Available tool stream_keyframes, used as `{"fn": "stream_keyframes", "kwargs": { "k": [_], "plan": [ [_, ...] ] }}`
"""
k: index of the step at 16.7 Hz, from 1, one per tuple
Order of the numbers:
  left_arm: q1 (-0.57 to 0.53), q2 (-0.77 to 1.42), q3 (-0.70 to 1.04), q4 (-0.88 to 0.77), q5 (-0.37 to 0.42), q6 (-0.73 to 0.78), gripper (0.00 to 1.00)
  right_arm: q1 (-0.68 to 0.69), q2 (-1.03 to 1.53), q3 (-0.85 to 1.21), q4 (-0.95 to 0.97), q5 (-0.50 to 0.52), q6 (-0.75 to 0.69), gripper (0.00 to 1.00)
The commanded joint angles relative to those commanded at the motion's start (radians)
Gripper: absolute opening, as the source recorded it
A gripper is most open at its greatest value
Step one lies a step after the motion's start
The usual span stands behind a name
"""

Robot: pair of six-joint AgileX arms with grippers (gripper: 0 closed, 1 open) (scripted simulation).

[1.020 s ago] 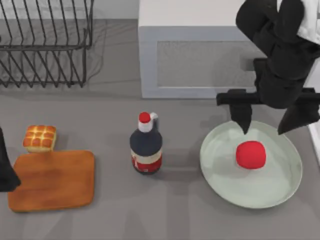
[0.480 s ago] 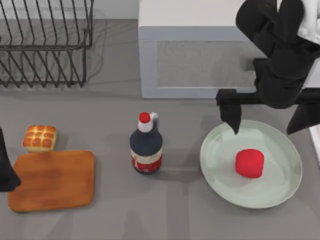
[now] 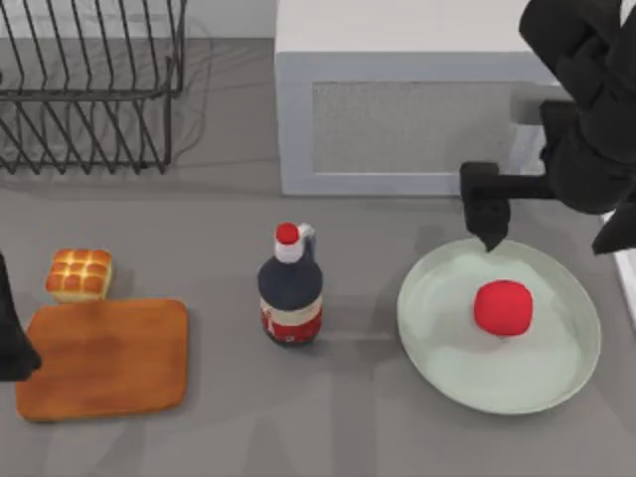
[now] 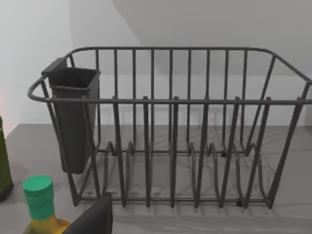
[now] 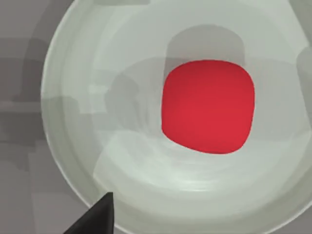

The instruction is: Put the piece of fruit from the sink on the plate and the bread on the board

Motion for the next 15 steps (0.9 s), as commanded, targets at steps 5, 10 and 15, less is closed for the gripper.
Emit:
{"fn": "stream_keyframes", "kwargs": {
  "k": [5, 10, 15],
  "plan": [
    [0.000, 0.000, 0.000, 0.000, 0.000, 0.000, 1.00, -0.093, -0.393, -0.313, 0.244, 0.000, -0.096, 1.00],
    [0.000, 0.000, 0.000, 0.000, 0.000, 0.000, 1.00, -0.214, -0.910, -0.717, 0.563, 0.000, -0.222, 1.00],
    [0.000, 0.000, 0.000, 0.000, 0.000, 0.000, 1.00, -0.335, -1.384, -1.115, 0.879, -0.001, -0.346, 1.00]
  ]
}}
